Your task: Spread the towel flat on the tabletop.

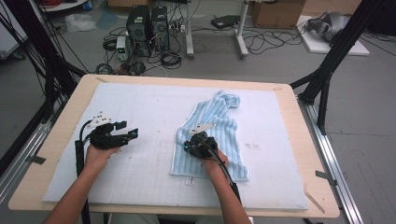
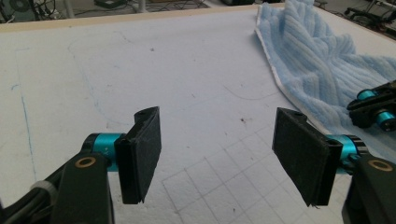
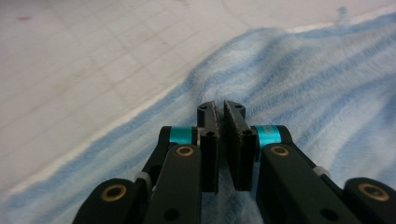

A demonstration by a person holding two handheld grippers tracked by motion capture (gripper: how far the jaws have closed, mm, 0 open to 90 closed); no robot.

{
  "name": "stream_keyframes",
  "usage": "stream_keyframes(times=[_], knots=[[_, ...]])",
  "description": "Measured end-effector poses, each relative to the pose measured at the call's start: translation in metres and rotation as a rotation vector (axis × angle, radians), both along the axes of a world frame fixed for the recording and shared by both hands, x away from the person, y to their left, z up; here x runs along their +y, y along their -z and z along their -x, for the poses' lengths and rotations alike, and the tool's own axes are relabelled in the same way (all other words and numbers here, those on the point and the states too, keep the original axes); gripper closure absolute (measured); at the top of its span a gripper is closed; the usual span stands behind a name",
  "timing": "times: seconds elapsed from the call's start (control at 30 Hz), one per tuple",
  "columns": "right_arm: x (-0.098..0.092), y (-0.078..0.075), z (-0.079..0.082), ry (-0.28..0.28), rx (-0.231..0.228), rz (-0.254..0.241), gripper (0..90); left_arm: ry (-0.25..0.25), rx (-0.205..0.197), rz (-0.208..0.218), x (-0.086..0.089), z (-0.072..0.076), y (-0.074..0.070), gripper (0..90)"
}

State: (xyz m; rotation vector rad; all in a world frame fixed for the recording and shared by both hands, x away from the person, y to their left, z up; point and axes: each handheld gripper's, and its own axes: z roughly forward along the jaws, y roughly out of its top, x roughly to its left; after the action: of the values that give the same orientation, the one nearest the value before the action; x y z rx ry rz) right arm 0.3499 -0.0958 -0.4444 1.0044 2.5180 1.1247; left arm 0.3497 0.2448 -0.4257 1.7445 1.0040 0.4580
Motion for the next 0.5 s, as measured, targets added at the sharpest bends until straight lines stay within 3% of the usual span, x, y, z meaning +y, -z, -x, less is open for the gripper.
stream_keyframes(times=[0.2, 0.5], knots=[[0.009, 0.0, 0.023, -0.082, 0.016, -0.01, 85.0, -0.003, 0.005, 0.001, 0.001, 0.0, 0.0, 33.6], [0.032, 0.002, 0.065, -0.272, 0.077, -0.066, 84.8, -0.003, 0.011, 0.001, 0.0, -0.001, 0.001, 33.9]])
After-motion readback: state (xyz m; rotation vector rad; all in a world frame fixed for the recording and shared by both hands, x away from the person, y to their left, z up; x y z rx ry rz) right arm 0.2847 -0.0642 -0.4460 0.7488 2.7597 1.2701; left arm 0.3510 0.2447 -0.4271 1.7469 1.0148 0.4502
